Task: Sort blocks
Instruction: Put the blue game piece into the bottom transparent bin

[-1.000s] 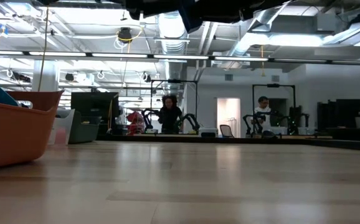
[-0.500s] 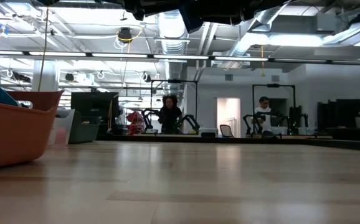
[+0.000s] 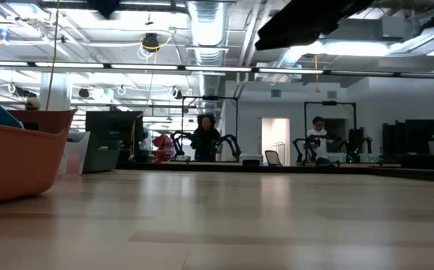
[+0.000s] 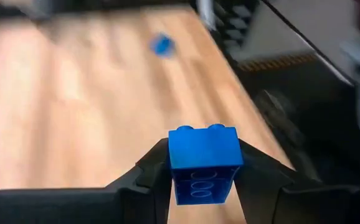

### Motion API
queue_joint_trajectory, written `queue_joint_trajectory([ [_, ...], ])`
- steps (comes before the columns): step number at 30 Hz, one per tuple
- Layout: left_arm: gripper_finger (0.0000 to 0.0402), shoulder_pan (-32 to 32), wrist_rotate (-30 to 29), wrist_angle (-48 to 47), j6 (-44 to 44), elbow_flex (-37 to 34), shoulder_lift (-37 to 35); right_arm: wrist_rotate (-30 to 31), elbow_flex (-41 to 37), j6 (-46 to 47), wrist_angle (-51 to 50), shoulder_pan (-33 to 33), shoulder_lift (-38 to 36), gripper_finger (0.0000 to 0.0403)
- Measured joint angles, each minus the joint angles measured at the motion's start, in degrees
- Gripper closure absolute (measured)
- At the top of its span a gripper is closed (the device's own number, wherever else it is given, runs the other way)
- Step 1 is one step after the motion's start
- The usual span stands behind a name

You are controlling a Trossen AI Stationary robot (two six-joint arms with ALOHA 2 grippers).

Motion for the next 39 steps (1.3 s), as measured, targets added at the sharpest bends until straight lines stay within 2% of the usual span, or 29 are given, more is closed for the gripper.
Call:
queue_joint_trajectory([
  [7,0.0272,-9.6,0.5,-13.2,-13.8,0.0,1.0,2.6,0.0,2.8,-0.8,0.0,-1.6,0.0148],
  [14,0.0271,-16.6,4.9,-25.1,-31.7,1.8,0.6,2.8,0.0,3.7,-1.0,0.0,-1.0,0.0148],
  [20,0.0271,-19.5,9.5,-38.1,-45.7,2.3,0.8,2.8,0.0,3.7,-1.2,-0.1,-1.0,0.0148],
  [24,0.0267,-19.8,7.4,-48.1,-55.3,-0.5,0.8,2.8,0.0,3.7,-1.3,0.1,-1.0,0.0148],
  [26,0.0256,-19.7,6.6,-49.9,-59.3,-2.1,0.8,2.7,0.0,4.0,-1.3,0.4,-1.0,0.0148],
  [30,0.0214,-19.1,8.2,-49.5,-60.4,-3.0,0.8,2.7,0.2,8.2,-3.6,0.8,-1.0,0.0148],
  [34,0.0179,-18.5,11.7,-49.6,-60.6,-3.0,0.8,1.4,2.2,15.6,-14.5,2.6,-0.7,0.0148],
  [37,0.0169,-18.5,16.1,-49.6,-62.1,-3.0,0.8,-2.8,2.6,20.5,-20.7,6.4,-0.3,0.0148],
  [39,0.0167,-18.5,19.1,-49.3,-62.9,-3.0,0.8,-3.3,2.7,23.1,-21.7,10.4,0.0,0.0148],
])
